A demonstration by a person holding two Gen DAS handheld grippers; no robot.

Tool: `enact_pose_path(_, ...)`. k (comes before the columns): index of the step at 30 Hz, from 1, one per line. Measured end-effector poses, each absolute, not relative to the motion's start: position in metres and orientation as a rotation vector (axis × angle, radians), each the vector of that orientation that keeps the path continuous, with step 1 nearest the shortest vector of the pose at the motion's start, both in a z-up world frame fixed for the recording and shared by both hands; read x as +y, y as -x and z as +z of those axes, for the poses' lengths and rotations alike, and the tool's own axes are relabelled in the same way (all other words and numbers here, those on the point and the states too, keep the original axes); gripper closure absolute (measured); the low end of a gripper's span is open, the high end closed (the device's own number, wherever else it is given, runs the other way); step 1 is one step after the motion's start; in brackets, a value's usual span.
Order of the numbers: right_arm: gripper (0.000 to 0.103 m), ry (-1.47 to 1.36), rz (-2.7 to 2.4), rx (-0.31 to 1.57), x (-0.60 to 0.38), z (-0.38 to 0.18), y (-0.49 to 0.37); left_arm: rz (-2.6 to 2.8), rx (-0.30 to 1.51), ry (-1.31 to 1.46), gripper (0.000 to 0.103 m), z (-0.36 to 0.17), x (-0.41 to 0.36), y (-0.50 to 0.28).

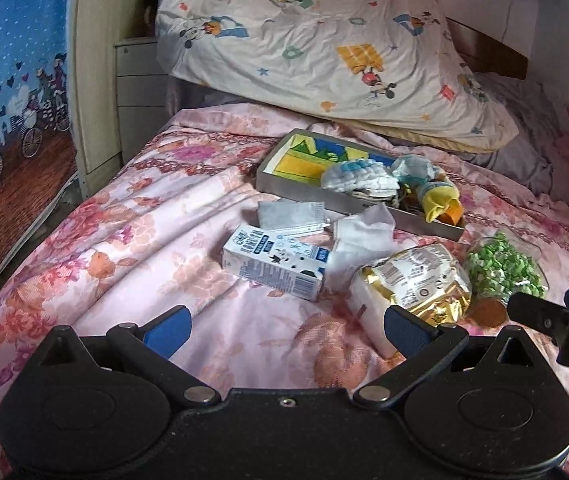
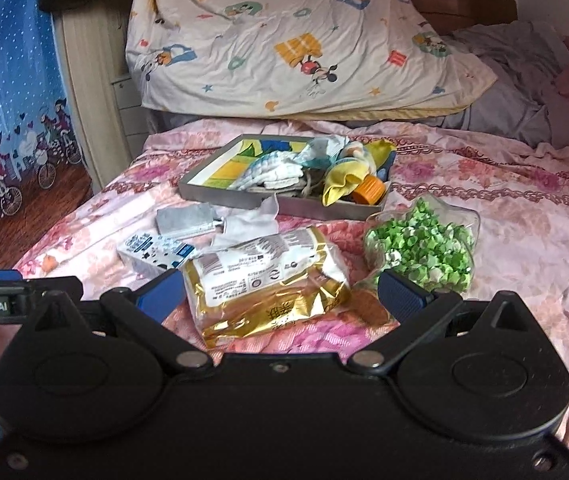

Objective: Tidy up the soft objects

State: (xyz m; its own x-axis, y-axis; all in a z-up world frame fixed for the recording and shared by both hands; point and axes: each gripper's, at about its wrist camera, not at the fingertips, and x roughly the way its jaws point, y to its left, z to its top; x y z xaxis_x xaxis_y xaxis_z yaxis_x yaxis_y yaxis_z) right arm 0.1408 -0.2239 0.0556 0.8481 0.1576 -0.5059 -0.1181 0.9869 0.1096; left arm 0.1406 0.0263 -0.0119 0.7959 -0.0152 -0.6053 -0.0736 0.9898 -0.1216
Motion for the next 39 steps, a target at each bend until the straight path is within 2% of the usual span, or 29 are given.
enact_pose_path(22, 0.001, -0.079, 0.205, 0.567, -0.223, 0.053, -0.148, 0.129, 0.627, 0.135, 0.001, -0.008, 0.033, -0.141)
enact_pose_path(39, 0.001, 0.061, 0.279, 0.548, -0.198, 0.08, -0.188, 0.246, 0.571, 0.239, 0.001, 0.008, 0.06, -0.143)
